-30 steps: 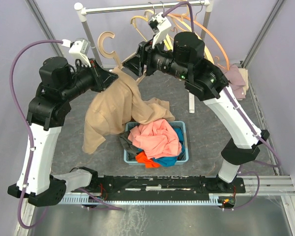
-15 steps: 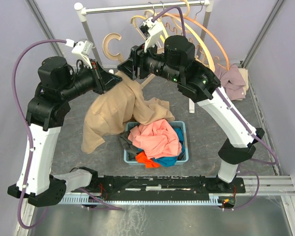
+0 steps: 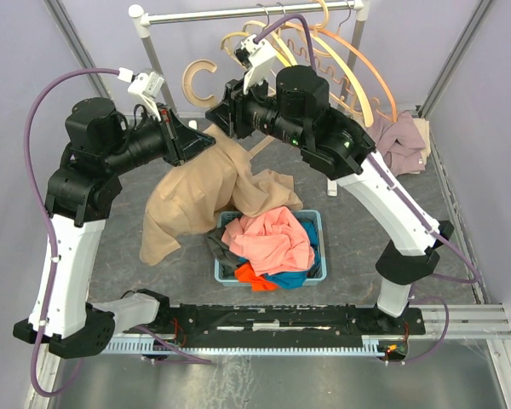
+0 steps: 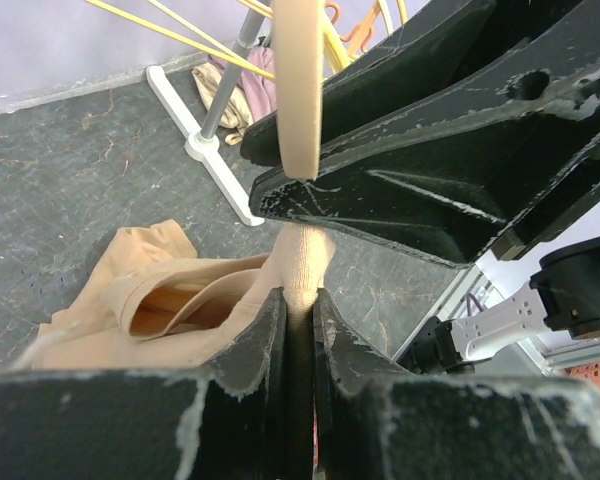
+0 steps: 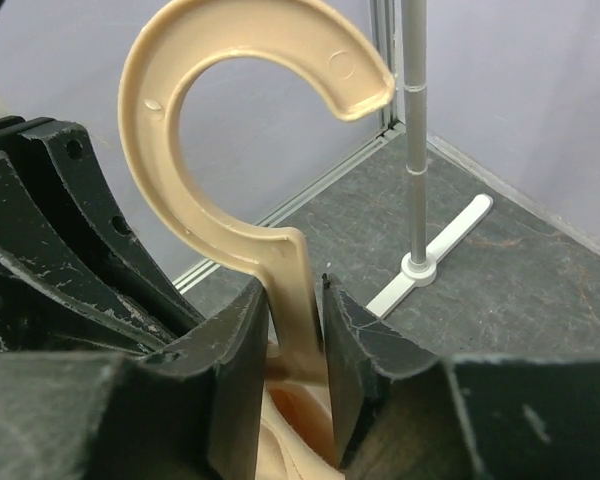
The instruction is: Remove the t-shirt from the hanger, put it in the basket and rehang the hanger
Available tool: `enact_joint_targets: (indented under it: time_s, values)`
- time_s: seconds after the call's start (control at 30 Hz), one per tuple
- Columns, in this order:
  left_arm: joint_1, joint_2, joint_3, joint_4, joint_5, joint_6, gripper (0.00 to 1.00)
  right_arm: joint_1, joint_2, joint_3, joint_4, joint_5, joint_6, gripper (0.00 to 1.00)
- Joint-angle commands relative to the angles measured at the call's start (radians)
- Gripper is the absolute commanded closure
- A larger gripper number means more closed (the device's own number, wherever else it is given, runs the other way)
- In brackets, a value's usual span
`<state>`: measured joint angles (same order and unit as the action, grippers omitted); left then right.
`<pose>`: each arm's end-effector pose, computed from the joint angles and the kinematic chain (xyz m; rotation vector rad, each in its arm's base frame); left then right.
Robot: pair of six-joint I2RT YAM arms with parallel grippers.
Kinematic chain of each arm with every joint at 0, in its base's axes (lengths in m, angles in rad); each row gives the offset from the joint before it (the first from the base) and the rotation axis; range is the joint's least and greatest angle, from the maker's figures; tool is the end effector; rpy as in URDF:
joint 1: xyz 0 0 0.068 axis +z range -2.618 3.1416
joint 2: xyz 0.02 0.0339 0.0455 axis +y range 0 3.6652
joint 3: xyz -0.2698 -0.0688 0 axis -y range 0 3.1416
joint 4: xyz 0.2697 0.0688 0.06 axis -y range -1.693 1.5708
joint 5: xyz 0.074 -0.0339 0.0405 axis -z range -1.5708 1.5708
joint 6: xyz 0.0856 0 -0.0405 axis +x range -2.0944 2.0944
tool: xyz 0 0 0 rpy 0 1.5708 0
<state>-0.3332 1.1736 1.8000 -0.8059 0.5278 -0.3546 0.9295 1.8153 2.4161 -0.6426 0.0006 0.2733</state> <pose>0.2170 -0.1207 0.5426 0.3826 1.7848 -0.9542 0.2593 0.3472 0.5706 -0.5452 1.6033 0.9185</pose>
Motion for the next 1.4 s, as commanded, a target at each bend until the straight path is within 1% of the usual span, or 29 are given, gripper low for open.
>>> enact_joint_targets:
  time_s: [0.0, 0.13, 0.27, 0.47, 0.53, 0.67, 0.83, 0.9, 0.97, 1.03, 1.17, 1.2, 1.37]
  values:
    - [0.001, -0.018, 0.039, 0.091, 0.056, 0.022, 0.97, 0.011, 0.003, 0.041, 0.044, 0.037, -0.026, 0.67]
    - [0.001, -0.021, 0.033, 0.094, 0.043, 0.015, 0.97, 0.011, -0.009, 0.027, 0.06, 0.063, -0.037, 0.8]
    - [0.001, -0.032, 0.009, 0.096, 0.041, 0.005, 0.97, 0.011, -0.038, -0.021, 0.09, 0.095, -0.049, 0.87]
    - [0.002, -0.069, -0.026, 0.094, 0.023, -0.012, 0.89, 0.009, -0.066, -0.052, 0.104, 0.136, -0.08, 0.9]
    - [0.002, -0.082, -0.029, 0.094, 0.021, -0.026, 0.84, 0.006, -0.086, -0.083, 0.12, 0.155, -0.096, 0.91]
    - [0.001, -0.1, -0.039, 0.085, 0.026, -0.043, 0.79, -0.005, -0.118, -0.133, 0.15, 0.172, -0.104, 0.92]
    - [0.002, -0.129, -0.06, 0.083, 0.022, -0.057, 0.68, -0.018, -0.135, -0.153, 0.152, 0.166, -0.111, 0.93]
    - [0.002, -0.136, -0.062, 0.082, 0.021, -0.063, 0.65, -0.019, -0.142, -0.163, 0.152, 0.165, -0.112, 0.93]
    - [0.001, -0.142, -0.064, 0.083, 0.021, -0.07, 0.64, -0.021, -0.15, -0.176, 0.156, 0.165, -0.111, 0.93]
    - [0.002, -0.147, -0.069, 0.076, 0.021, -0.076, 0.7, -0.023, -0.158, -0.186, 0.159, 0.168, -0.111, 0.93]
    - [0.002, -0.16, -0.077, 0.046, 0.016, -0.076, 0.88, -0.028, -0.174, -0.2, 0.163, 0.176, -0.116, 0.93]
    - [0.002, -0.166, -0.081, 0.038, 0.011, -0.076, 0.92, -0.031, -0.177, -0.203, 0.162, 0.178, -0.117, 0.93]
    - [0.002, -0.198, -0.092, 0.0, -0.017, -0.075, 0.94, -0.042, -0.19, -0.206, 0.161, 0.181, -0.123, 0.93]
